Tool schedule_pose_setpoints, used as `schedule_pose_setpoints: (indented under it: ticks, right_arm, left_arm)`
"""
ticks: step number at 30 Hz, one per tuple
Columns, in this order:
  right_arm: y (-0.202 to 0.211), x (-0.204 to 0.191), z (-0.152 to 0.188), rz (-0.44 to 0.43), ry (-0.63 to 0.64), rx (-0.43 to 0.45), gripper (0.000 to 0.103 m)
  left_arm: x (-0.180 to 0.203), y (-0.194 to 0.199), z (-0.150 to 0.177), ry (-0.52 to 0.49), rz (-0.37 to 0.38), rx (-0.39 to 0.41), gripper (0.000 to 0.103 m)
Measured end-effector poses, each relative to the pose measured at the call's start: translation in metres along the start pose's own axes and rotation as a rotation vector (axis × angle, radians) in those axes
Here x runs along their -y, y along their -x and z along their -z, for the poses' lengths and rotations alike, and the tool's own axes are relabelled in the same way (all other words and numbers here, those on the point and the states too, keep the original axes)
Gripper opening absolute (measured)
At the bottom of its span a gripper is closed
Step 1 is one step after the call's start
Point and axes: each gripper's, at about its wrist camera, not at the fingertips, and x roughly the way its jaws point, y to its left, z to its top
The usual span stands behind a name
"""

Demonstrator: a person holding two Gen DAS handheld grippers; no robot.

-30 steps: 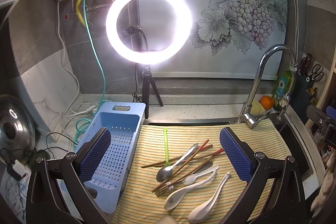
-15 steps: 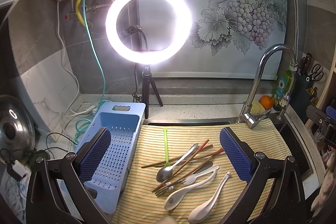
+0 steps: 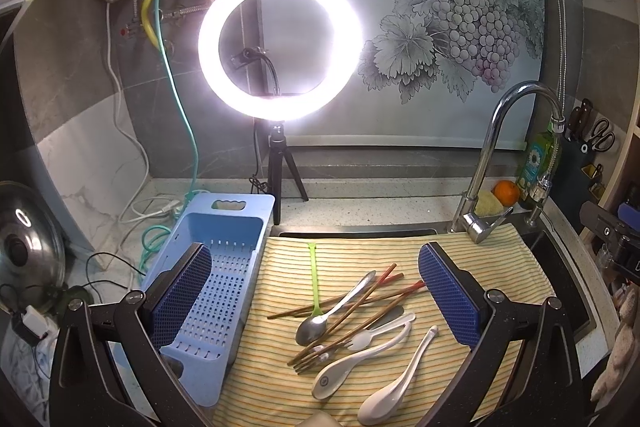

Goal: Organize utensils

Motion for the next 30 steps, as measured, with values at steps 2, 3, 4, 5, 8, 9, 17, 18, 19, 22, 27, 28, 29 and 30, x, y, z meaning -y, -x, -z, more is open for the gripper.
schedule_pose_setpoints:
  ticks: [2, 3, 4, 5, 8, 9, 17, 18, 19, 22, 27, 28, 29, 30]
  right_arm:
    - [-0.001, 0.000, 0.001, 0.001, 0.002, -0.004, 0.102]
    - [-0.001, 0.000, 0.002, 0.001, 0.003, -0.005, 0.102]
    - [-0.002, 0.000, 0.003, 0.000, 0.006, -0.008, 0.102]
    - [-0.002, -0.001, 0.003, 0.000, 0.009, -0.010, 0.102]
    - [-0.005, -0.003, 0.006, -0.001, 0.021, -0.017, 0.102]
    - [-0.007, -0.003, 0.007, -0.005, 0.025, -0.022, 0.102]
    - [-0.023, -0.001, 0.026, -0.114, 0.020, -0.053, 0.102]
    - [-0.026, -0.002, 0.028, -0.125, 0.026, -0.063, 0.102]
    - [-0.031, -0.004, 0.031, -0.136, 0.040, -0.084, 0.102]
    - [-0.044, -0.012, 0.039, -0.162, 0.065, -0.145, 0.102]
    - [-0.066, -0.016, 0.055, -0.221, 0.042, -0.250, 0.102]
    - [-0.071, -0.016, 0.058, -0.234, 0.032, -0.274, 0.102]
    - [-0.077, -0.016, 0.062, -0.249, 0.022, -0.299, 0.102]
    - [-0.081, -0.016, 0.066, -0.261, 0.015, -0.320, 0.101]
  left_arm:
    - [0.000, 0.000, 0.002, 0.000, 0.004, -0.004, 0.103]
    - [0.000, -0.001, 0.002, 0.000, 0.007, -0.006, 0.103]
    - [0.000, -0.001, 0.003, -0.001, 0.008, -0.009, 0.103]
    - [0.000, -0.002, 0.004, -0.003, 0.008, -0.012, 0.103]
    - [0.001, -0.003, 0.007, -0.005, 0.014, -0.018, 0.103]
    - [0.000, -0.004, 0.009, -0.007, 0.018, -0.022, 0.103]
    - [-0.014, -0.012, 0.032, -0.008, 0.036, -0.077, 0.102]
    - [-0.015, -0.013, 0.036, -0.010, 0.037, -0.085, 0.101]
    - [-0.015, -0.014, 0.039, -0.014, 0.038, -0.094, 0.101]
    - [-0.017, -0.018, 0.051, -0.020, 0.048, -0.123, 0.096]
    - [-0.022, -0.022, 0.070, -0.017, 0.079, -0.174, 0.088]
    - [-0.023, -0.024, 0.075, -0.017, 0.088, -0.187, 0.087]
    - [-0.024, -0.025, 0.079, -0.016, 0.098, -0.198, 0.086]
    - [-0.024, -0.027, 0.082, -0.017, 0.105, -0.207, 0.085]
